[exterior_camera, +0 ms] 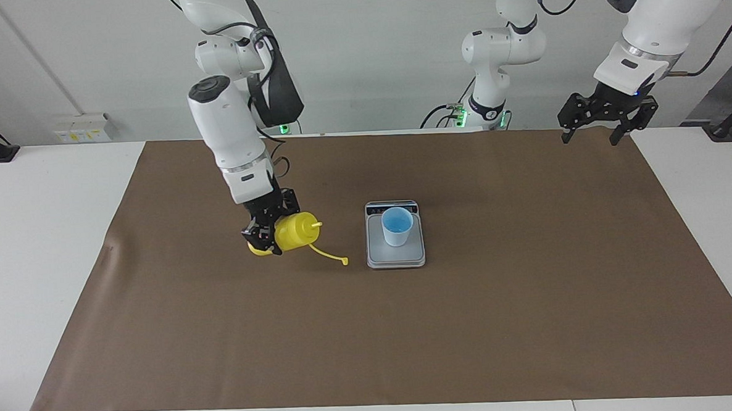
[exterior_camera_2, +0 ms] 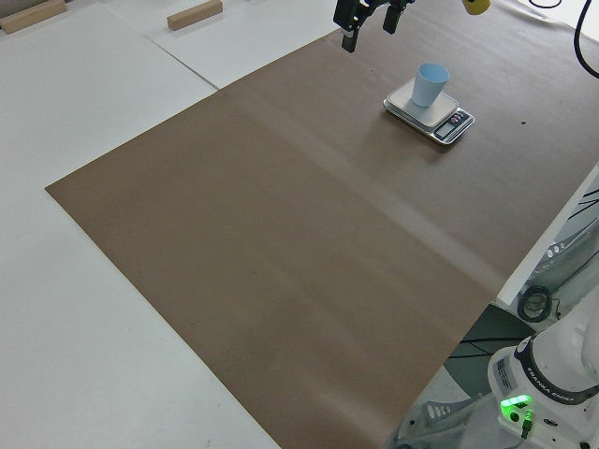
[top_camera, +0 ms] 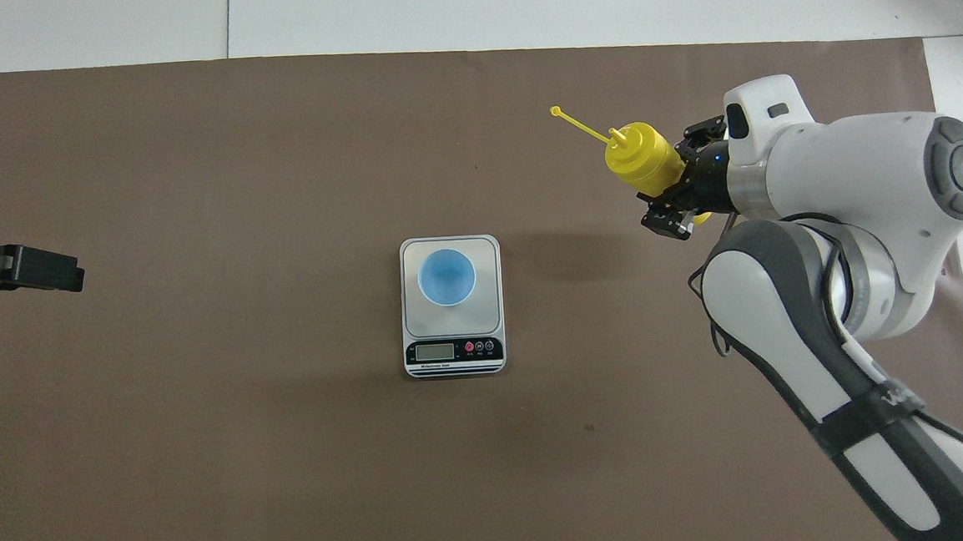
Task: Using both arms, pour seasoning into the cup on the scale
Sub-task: 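Carry the yellow bottle back and set it upright on the table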
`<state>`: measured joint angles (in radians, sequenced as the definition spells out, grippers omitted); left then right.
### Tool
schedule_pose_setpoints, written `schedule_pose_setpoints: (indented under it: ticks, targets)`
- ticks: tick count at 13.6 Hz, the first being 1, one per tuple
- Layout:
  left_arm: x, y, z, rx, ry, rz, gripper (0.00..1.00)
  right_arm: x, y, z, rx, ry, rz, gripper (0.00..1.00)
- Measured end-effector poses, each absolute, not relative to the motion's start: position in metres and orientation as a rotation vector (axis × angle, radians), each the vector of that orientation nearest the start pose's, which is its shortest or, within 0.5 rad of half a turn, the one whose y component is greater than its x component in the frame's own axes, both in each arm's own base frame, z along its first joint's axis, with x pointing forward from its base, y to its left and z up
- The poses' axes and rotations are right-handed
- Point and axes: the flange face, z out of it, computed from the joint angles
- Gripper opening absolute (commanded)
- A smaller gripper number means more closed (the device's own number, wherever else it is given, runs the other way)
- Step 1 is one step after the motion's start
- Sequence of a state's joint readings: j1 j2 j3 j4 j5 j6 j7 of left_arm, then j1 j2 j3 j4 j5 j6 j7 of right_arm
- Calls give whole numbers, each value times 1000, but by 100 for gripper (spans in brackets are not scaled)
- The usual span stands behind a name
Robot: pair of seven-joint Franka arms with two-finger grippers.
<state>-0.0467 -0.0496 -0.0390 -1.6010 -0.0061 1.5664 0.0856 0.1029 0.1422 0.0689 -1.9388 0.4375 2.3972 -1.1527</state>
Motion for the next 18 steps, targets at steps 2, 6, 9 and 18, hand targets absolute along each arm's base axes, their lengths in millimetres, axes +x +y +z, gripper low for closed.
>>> schedule_pose_setpoints:
  ticks: [2,6,9,18]
  targets:
    - [537,-47,637,-3134,269,-24,100,606,86,432,-2420,-1387,-726,0]
    - [537,-47,637,-3134,269,-24,100,592,35,392,-2270,-1301,-916,0]
    - [537,-47,637,-3134,269,-24,100,574,25,358,-2200,-1265,-1004,0]
    - [537,-47,637,-3134,269,-24,100,538,-35,287,-2007,-1184,-1146,0]
